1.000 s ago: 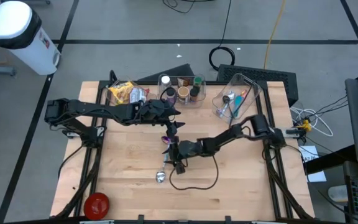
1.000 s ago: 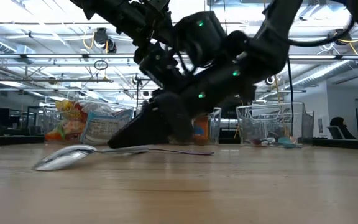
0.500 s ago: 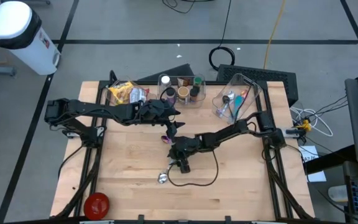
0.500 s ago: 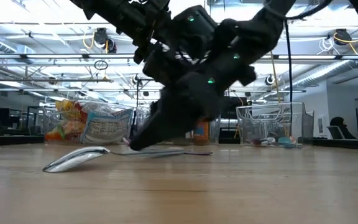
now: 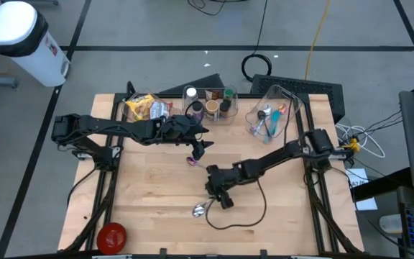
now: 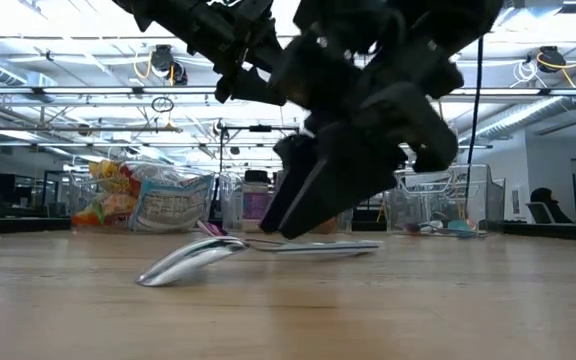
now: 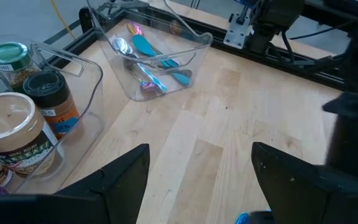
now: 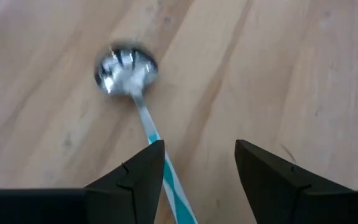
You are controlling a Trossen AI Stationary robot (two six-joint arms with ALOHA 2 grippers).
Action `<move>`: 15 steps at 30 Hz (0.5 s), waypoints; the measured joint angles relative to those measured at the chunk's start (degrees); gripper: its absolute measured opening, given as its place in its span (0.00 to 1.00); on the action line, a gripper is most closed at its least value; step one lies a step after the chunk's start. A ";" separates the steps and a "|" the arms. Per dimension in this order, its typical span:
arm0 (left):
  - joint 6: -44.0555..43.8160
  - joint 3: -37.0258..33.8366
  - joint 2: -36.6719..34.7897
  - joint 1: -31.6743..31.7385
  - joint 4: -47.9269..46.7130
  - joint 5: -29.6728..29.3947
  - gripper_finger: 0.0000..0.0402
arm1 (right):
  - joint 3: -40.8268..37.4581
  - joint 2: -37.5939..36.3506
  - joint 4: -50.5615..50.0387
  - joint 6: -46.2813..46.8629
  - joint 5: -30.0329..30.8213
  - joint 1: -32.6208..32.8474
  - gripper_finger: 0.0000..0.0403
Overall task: Pick & Place Food Item
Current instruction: Put the white patterned spoon into the right transparent bin
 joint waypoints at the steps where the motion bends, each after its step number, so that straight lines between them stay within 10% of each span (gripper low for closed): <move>1: 0.00 0.00 0.01 0.01 0.00 -0.01 0.71 | -0.01 -0.28 0.26 -0.24 0.80 0.46 0.48; 15: -0.01 0.00 0.01 -0.01 -0.02 0.00 0.71 | 0.01 -0.60 0.93 -6.61 5.57 6.92 0.48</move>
